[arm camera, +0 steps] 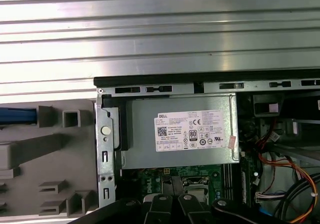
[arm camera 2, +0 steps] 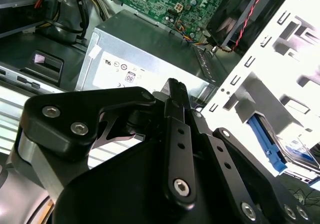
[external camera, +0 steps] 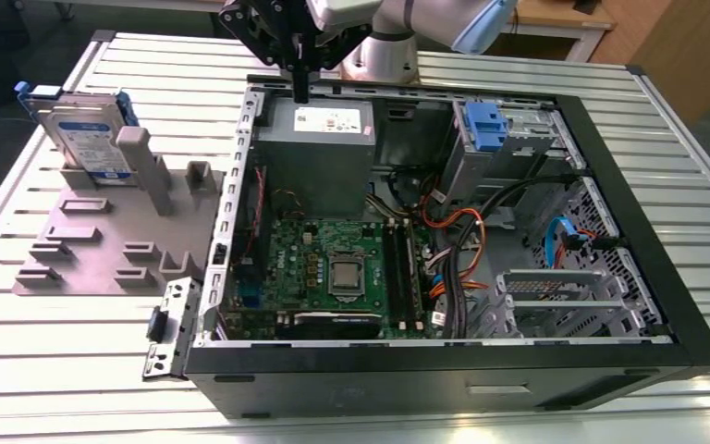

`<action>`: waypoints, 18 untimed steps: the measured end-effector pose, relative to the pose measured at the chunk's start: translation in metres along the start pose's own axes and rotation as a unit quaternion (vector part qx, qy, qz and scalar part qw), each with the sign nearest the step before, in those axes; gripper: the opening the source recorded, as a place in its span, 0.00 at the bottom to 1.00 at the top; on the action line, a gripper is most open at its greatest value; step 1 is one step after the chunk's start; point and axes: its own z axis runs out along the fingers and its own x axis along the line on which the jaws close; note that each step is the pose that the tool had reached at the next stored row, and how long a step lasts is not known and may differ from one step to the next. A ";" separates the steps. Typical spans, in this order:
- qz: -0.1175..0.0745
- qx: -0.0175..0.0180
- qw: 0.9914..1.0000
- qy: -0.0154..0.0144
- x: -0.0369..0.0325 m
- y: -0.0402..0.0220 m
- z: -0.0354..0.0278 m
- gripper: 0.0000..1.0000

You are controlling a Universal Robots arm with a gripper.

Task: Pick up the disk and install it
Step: 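Reach for the disk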

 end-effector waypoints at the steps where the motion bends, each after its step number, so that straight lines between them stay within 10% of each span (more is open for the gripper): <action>1: 0.000 0.000 1.000 0.000 0.0000 0.0000 0.0000 0.11; 18: 0.000 0.000 1.000 0.000 0.0069 -0.0005 0.0000 0.11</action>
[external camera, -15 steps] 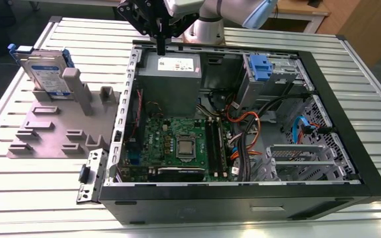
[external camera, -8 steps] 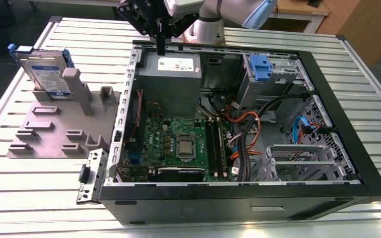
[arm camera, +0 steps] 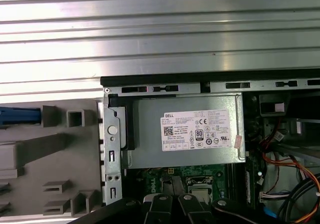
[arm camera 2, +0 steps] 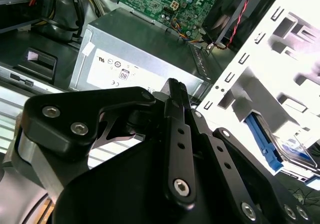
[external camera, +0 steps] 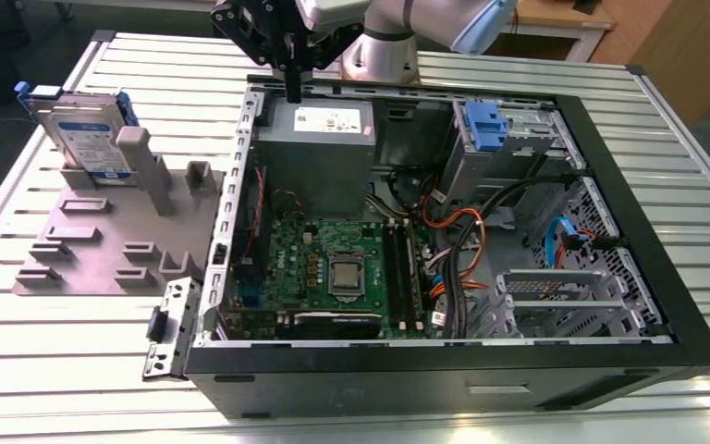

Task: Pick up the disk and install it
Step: 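Reach for the disk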

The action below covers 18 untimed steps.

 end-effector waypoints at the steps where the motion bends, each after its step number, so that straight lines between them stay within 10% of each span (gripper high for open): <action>1: 0.000 0.000 1.000 0.000 0.0007 0.0000 0.0000 0.11; 18: 0.000 0.000 1.000 0.000 0.0061 -0.0005 -0.0002 0.11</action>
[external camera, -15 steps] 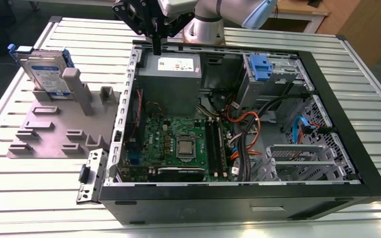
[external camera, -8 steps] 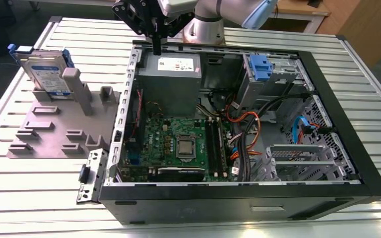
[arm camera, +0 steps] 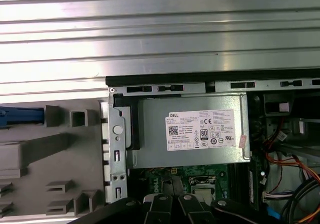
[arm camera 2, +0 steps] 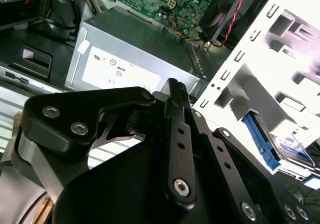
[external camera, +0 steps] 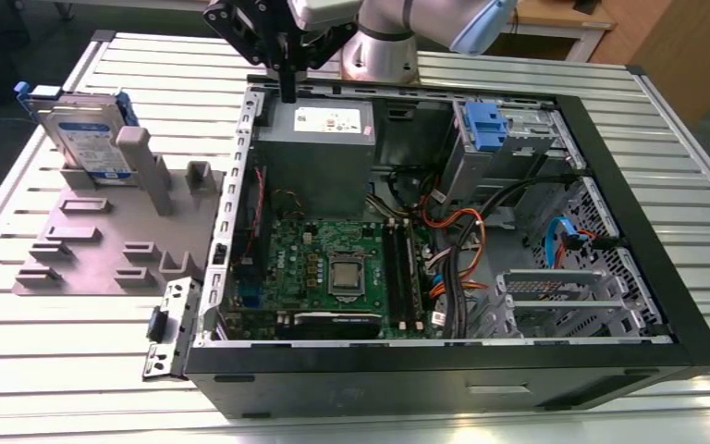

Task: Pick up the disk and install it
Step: 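Reach for the disk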

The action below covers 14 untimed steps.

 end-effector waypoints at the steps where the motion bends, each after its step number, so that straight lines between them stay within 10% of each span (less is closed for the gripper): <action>1: 0.000 0.000 1.000 0.000 0.0013 -0.0001 0.0000 0.11; 14: 0.000 0.000 1.000 0.000 0.0056 -0.0004 -0.0001 0.11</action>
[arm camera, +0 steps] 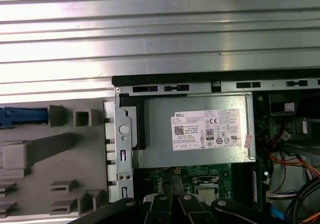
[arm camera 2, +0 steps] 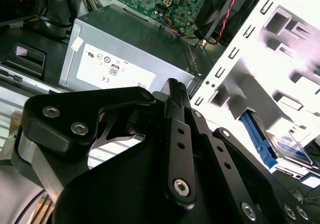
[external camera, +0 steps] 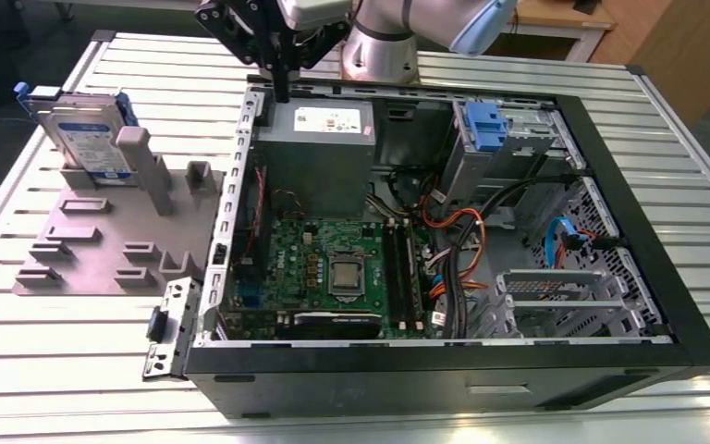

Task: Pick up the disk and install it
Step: 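Reach for the disk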

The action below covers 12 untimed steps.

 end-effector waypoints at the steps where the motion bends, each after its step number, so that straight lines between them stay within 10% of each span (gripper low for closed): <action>1: 0.000 0.000 1.000 0.000 0.0007 -0.0001 0.0000 0.11; 12: 0.000 0.000 1.000 0.000 0.0014 -0.0001 -0.0001 0.11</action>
